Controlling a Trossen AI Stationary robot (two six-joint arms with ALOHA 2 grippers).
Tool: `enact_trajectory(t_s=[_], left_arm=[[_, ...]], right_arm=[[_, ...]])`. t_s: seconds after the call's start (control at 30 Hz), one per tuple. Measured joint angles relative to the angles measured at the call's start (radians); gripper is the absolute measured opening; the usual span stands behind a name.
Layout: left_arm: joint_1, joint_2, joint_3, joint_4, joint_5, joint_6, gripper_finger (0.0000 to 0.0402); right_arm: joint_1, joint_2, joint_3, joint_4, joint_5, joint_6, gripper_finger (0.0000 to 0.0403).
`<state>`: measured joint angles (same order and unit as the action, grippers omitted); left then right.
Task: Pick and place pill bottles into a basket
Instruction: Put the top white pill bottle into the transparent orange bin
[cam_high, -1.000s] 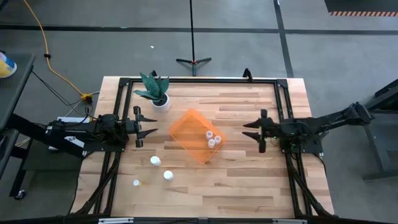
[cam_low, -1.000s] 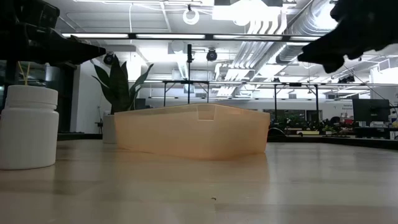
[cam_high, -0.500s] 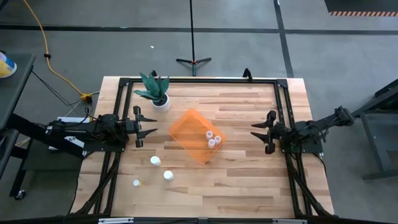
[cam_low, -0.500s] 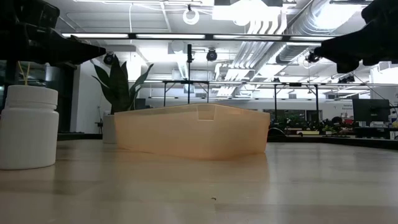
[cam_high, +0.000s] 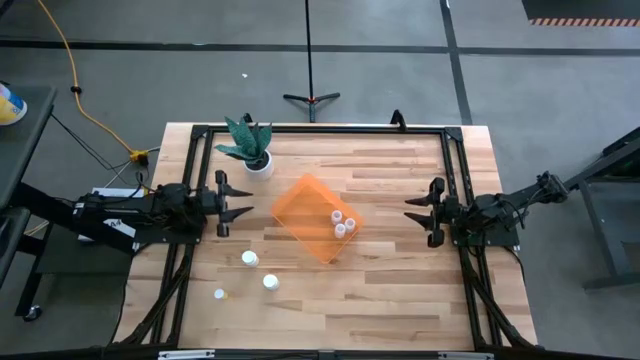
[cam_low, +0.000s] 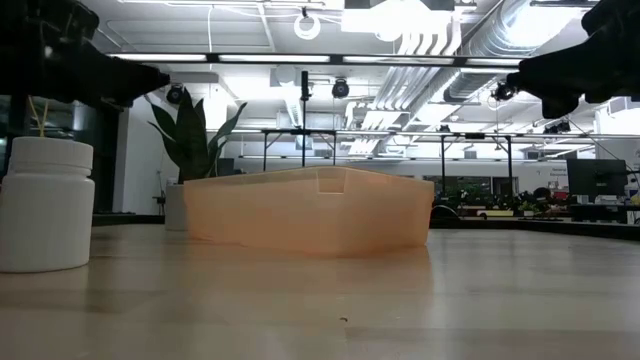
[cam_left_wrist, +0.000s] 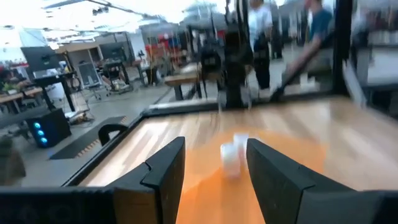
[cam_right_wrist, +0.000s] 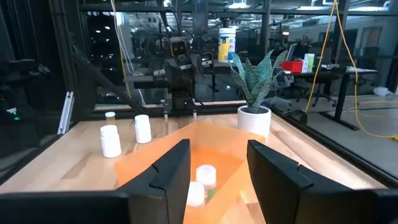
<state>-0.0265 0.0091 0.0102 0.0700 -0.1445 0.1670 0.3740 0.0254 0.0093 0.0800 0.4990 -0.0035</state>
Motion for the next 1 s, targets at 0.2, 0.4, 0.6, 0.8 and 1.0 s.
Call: enact_trajectory(t_s=[0.2,0.4,0.6,0.8,1.0], left_arm=[[0.000,0.002,0.000,0.025,-0.001,-0.110,0.0207],[0.000,0.016,0.015,0.034,0.032,-0.122,0.0207],[-0.001,0.152,0.113,0.058,0.220,-0.138,0.0207],[0.000,0.413,0.247,0.047,0.221,-0.139,0.0207],[0.000,0.677,0.443,0.020,0.280,-0.217,0.0212]], right_arm=[[0.000,0.000,0.000,0.000,0.002,-0.082,0.0149],[0.000,0.000,0.000,0.000,0.001,-0.092,0.0149],[0.000,0.001,0.000,-0.002,0.000,-0.106,0.0149],[0.000,0.001,-0.001,-0.003,0.000,-0.135,0.0149],[0.000,0.001,-0.001,-0.003,0.001,-0.164,0.0149]])
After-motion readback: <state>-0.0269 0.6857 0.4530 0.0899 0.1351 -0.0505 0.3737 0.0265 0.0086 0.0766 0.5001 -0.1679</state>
